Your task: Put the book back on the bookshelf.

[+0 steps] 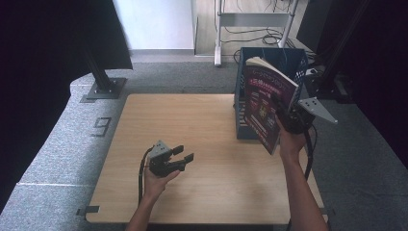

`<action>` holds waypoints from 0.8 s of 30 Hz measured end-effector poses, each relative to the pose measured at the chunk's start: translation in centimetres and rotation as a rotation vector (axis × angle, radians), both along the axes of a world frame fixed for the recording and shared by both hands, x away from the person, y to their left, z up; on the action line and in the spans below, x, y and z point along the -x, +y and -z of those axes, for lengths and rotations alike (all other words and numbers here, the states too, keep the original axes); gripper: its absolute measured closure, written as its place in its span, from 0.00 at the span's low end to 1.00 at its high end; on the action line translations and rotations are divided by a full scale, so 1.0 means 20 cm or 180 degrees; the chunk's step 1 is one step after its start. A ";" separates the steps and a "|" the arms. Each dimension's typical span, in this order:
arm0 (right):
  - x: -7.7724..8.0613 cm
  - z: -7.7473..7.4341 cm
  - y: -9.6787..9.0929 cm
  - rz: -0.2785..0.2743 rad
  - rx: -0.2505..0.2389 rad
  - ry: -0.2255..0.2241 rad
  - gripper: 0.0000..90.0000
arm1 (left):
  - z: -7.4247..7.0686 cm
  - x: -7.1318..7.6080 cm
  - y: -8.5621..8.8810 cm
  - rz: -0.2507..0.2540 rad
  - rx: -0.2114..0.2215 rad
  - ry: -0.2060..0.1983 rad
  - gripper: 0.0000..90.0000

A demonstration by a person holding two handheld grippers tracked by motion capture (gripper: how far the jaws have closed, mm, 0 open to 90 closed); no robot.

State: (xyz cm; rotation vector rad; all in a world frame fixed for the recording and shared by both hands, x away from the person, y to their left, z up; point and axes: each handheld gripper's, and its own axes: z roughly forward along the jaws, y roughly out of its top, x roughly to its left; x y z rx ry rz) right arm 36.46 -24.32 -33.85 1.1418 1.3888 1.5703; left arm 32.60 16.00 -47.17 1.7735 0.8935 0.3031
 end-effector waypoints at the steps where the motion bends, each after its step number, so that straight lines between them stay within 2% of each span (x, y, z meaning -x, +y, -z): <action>1: -0.01 0.00 0.00 0.0004 0.0004 -0.0003 0.91 | 0.00 0.00 0.00 -0.0006 0.0005 -0.0004 0.45; 12: -0.05 0.01 0.00 0.0099 0.0017 0.0003 0.91 | 0.00 0.00 0.00 0.0005 0.0004 0.0004 0.45; 24: -0.12 -0.01 -0.01 0.0222 -0.0049 0.0003 0.91 | 0.01 -0.01 0.01 0.0021 0.0027 0.0028 0.45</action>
